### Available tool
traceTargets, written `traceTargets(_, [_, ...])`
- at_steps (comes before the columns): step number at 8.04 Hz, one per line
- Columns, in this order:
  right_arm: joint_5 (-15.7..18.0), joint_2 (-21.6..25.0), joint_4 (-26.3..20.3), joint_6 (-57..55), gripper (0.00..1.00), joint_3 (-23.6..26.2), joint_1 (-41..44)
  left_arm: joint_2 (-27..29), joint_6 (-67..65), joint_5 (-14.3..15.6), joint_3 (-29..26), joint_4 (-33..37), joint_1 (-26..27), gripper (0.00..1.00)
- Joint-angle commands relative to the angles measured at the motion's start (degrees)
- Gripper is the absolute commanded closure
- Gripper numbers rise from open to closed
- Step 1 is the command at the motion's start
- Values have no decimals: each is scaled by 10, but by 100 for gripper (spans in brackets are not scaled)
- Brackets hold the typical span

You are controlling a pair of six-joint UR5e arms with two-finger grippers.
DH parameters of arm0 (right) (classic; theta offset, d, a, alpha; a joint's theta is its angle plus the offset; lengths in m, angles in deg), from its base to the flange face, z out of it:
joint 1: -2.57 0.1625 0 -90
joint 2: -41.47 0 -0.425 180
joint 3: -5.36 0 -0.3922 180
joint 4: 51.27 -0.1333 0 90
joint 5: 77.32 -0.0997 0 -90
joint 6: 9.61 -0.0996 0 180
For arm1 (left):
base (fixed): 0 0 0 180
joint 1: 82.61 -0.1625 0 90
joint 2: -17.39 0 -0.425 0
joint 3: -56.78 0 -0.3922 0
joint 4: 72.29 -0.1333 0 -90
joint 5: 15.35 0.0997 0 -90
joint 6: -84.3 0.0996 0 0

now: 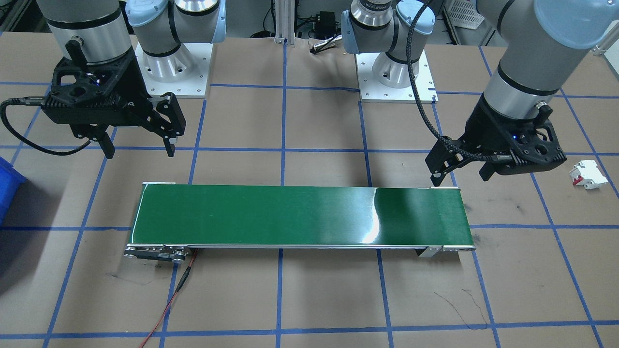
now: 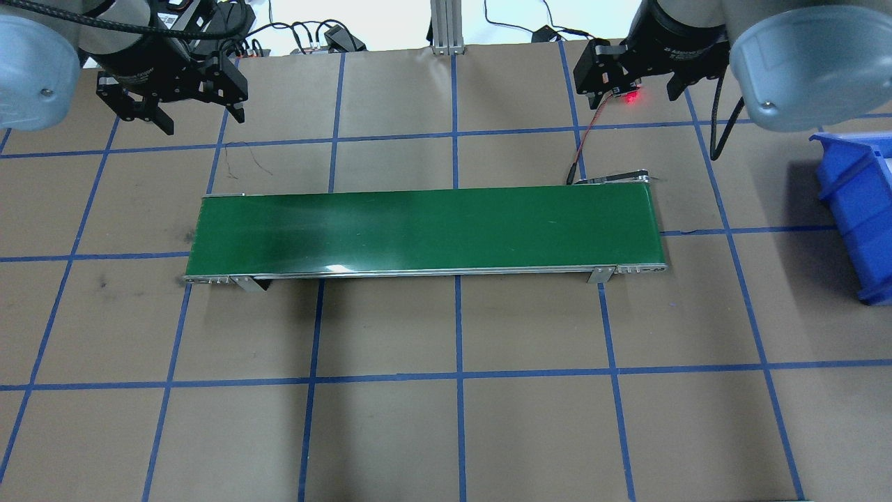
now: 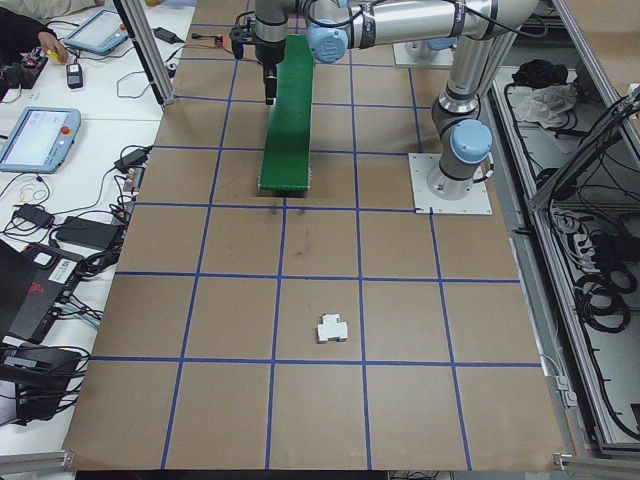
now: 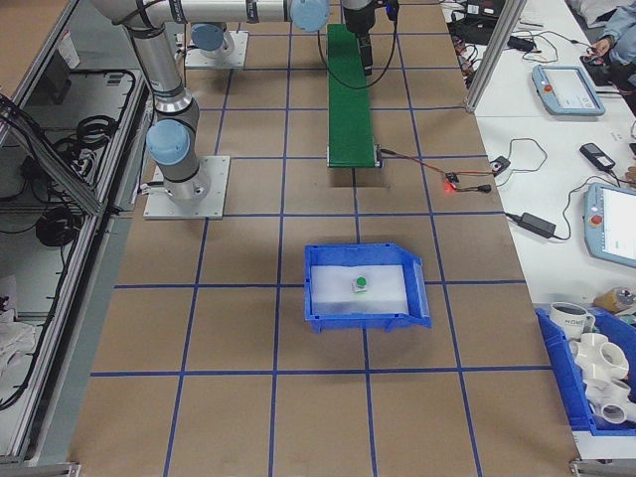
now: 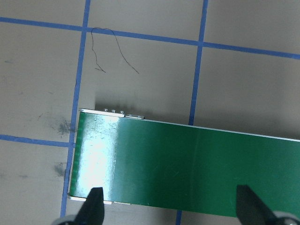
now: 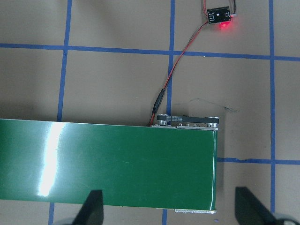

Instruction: Move button from left to right

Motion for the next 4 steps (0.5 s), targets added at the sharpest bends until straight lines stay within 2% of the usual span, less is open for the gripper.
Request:
traceTargets(1, [0, -1, 1, 1, 0, 0, -4, 0, 0, 0, 0, -1, 0, 0])
traceTargets(4, [-6, -1, 0, 1, 0, 0, -16, 0, 4, 0, 0, 0, -3, 0])
